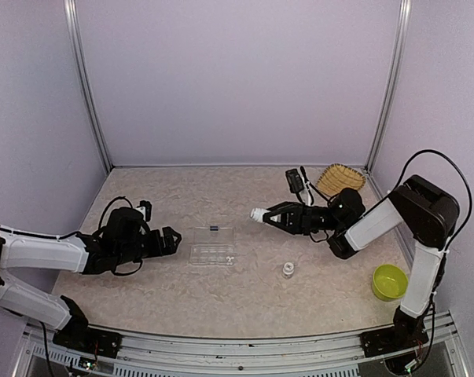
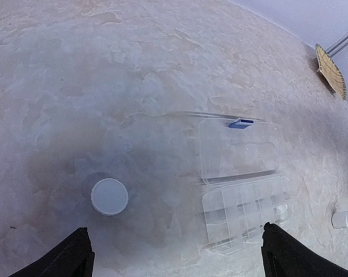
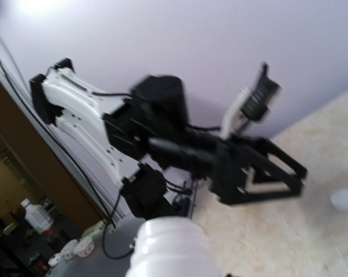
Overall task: Sort the pills into containers
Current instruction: Pick up the lid of the pill bottle from the center of the board.
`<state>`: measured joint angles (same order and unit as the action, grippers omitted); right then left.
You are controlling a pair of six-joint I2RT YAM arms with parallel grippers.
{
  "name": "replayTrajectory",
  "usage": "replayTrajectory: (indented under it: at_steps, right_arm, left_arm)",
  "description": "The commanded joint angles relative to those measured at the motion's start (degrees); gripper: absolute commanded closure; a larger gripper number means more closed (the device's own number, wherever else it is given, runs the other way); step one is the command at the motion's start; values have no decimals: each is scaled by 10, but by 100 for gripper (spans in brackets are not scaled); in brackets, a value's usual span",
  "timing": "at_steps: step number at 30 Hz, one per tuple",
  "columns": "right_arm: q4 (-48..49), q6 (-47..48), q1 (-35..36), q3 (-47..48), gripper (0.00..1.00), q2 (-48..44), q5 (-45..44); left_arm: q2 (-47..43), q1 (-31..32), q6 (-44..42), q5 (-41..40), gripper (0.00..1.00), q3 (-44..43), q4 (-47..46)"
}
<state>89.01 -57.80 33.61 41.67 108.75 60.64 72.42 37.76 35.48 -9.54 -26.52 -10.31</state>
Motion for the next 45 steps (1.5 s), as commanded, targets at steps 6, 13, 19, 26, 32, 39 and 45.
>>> replayTrajectory:
  at_steps: [6,13,19,26,32,39,45]
  right_arm:
    - [107,11,-3,2,84,-83,4]
    - [86,25,-3,-16,85,-120,-3]
    - [-107,173,0,-33,86,-193,-39]
    - [-288,333,10,-47,86,-279,-111]
    - [-302,373,11,-66,85,-315,-139]
    - [-300,394,14,-81,85,-332,-157]
    - [-302,396,15,-82,84,-334,-156]
  left_arm:
    - [69,-19,-29,-34,3,-47,69]
    - [138,-20,-45,-47,14,-78,73]
    - [160,-23,-57,-66,20,-100,78]
    - [175,-29,-63,-66,24,-114,78]
    - [198,-33,-70,-63,30,-130,82]
    - [209,-38,-74,-59,38,-141,83]
    - [218,-41,-77,-58,44,-147,87]
